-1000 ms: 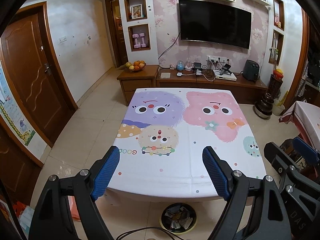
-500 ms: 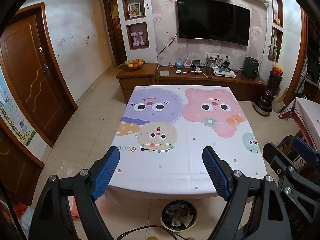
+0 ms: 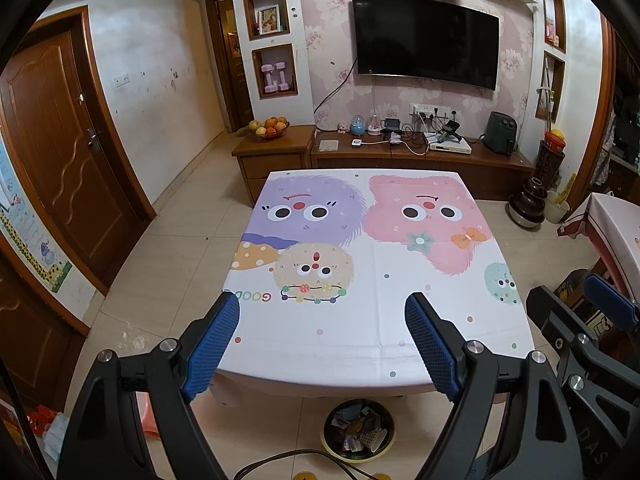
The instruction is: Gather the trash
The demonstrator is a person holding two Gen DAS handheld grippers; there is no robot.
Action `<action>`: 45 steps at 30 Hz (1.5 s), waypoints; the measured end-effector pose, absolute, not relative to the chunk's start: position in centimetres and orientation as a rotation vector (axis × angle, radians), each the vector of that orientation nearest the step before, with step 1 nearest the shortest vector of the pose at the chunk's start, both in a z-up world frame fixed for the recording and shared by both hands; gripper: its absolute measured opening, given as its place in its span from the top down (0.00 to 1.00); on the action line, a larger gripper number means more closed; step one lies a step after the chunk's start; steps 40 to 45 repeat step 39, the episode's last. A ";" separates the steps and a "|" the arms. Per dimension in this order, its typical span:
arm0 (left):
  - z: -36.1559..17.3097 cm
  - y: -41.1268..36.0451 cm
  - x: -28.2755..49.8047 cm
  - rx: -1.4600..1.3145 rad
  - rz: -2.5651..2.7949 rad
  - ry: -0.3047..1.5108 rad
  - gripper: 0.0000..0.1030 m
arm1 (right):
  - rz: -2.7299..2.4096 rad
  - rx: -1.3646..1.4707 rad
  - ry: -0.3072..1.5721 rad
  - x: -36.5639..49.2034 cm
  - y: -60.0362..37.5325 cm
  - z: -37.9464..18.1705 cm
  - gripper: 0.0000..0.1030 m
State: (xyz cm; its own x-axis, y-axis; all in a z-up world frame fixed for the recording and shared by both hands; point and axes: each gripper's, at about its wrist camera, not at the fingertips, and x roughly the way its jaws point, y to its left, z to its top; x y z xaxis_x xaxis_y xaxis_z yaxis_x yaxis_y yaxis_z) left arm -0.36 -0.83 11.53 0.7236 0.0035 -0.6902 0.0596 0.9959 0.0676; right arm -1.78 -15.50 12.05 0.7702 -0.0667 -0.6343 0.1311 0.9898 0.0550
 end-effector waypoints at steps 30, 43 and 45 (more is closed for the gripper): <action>10.1 -0.6 -0.4 0.114 -0.065 0.797 0.19 | -0.120 0.112 0.702 -2.9 -16.3 10.6 0.31; 10.0 -0.4 -0.2 0.121 -0.077 0.813 0.19 | -0.121 0.112 0.701 -3.0 -16.4 10.6 0.31; 10.0 -0.4 -0.2 0.121 -0.077 0.813 0.19 | -0.121 0.112 0.701 -3.0 -16.4 10.6 0.31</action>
